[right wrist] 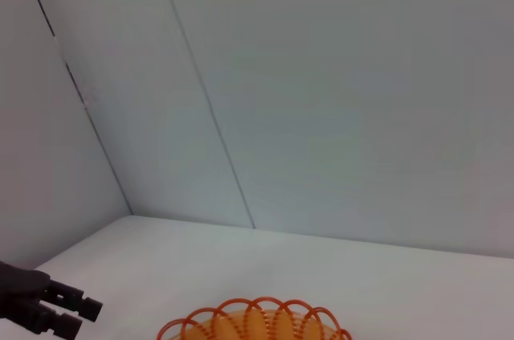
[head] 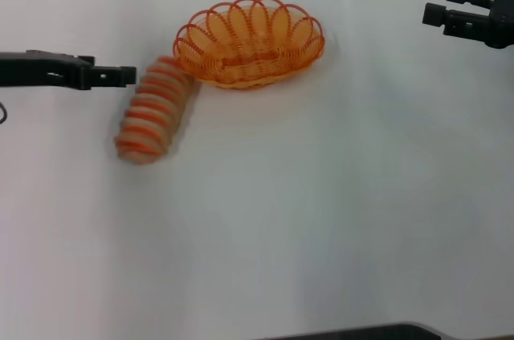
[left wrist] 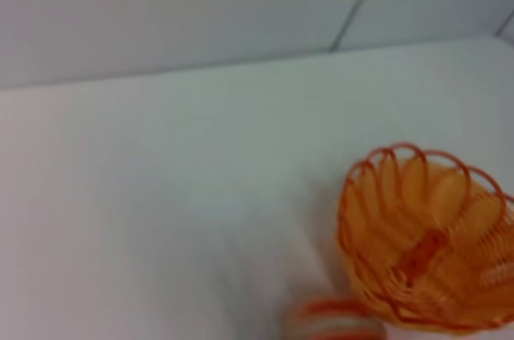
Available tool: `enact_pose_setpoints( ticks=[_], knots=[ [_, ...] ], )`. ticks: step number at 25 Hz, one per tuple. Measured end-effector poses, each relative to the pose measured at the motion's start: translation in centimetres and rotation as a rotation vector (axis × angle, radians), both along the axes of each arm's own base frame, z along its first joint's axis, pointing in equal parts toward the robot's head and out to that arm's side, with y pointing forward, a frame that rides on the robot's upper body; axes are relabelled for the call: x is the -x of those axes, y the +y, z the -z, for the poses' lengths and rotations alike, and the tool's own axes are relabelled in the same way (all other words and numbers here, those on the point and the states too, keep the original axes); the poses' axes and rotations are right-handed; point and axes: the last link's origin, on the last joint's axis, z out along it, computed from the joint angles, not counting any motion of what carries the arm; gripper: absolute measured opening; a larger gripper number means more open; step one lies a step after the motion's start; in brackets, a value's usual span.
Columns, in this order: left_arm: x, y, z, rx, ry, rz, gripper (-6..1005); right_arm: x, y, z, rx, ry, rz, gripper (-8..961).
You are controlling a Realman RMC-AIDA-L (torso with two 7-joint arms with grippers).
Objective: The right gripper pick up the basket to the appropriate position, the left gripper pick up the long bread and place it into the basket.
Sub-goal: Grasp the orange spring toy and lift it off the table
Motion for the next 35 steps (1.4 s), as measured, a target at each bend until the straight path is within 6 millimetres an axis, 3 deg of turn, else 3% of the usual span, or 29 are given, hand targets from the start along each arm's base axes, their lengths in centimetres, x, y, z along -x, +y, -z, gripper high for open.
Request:
enact_pose_setpoints(
  ticks=[7, 10, 21, 35],
  knots=[
    [-3.9, 0.1, -1.1, 0.106, 0.127, -0.039, 859, -0.1, 0.4, -0.6, -0.023, 0.003, 0.012, 846],
    [-4.7, 0.0, -0.8, 0.127, 0.199, -0.058, 859, -0.1, 0.6, -1.0, -0.034, -0.001, 0.015, 847],
    [-5.8, -0.2, 3.3, 0.187, 0.350, -0.053, 860, -0.2, 1.0, -0.9, -0.046, -0.008, 0.029, 847],
    [-5.9, 0.1, 3.9, 0.163, 0.324, -0.130, 860, -0.4, 1.1, -0.7, -0.048, -0.002, 0.056, 844]
  ],
)
